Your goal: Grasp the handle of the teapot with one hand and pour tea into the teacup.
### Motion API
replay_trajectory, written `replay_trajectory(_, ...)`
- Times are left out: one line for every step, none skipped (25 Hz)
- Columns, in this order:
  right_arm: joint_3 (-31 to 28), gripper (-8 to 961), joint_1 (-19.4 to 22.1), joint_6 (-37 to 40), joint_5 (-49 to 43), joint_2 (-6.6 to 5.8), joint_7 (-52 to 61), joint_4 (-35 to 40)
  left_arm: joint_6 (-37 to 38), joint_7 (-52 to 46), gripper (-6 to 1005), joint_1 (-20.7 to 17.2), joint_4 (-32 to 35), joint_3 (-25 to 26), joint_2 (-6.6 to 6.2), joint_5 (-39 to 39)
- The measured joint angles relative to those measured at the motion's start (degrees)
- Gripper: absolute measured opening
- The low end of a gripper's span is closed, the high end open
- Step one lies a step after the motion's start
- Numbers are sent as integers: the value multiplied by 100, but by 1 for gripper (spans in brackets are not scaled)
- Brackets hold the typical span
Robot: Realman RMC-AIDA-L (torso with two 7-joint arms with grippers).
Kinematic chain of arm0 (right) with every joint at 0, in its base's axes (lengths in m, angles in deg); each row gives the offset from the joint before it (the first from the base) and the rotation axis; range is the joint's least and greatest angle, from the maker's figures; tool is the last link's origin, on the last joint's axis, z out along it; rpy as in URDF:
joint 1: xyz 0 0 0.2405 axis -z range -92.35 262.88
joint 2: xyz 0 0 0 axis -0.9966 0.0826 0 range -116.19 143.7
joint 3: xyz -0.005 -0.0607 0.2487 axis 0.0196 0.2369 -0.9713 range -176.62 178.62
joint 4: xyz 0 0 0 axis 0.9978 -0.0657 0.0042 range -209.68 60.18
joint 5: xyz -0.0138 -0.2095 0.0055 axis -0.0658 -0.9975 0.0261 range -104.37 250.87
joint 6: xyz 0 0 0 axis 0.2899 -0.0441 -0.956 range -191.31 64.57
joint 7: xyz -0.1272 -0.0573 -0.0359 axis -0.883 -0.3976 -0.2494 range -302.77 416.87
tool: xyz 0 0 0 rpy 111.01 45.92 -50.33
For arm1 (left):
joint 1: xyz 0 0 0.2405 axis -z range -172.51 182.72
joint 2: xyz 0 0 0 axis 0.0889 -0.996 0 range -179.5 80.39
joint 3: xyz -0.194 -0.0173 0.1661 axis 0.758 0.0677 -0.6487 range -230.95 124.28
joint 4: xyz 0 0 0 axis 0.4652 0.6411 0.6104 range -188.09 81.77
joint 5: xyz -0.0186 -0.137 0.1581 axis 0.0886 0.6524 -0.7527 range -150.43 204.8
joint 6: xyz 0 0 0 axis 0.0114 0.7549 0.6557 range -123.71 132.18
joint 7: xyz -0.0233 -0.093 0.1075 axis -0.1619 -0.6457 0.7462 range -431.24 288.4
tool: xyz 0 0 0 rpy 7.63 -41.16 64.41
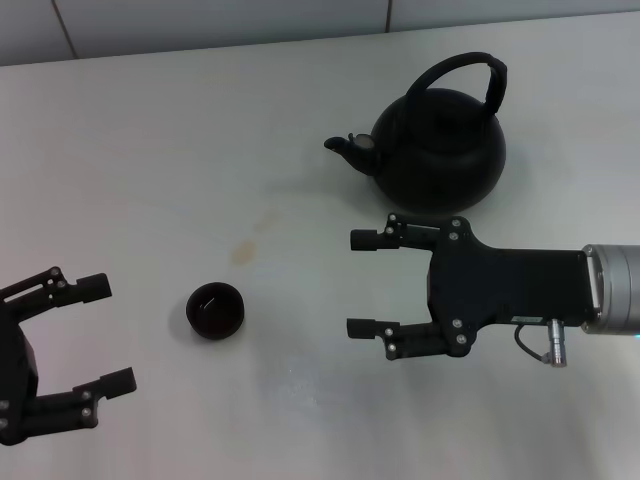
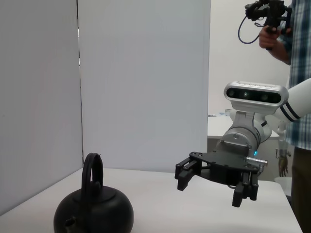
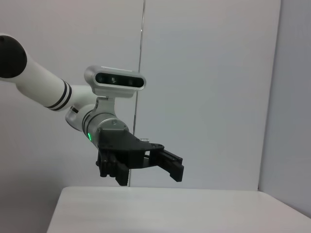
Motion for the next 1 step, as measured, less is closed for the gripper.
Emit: replay_trajectory(0,777,0,0,0,0,0,0,0,0,847,0,0,0,0,0)
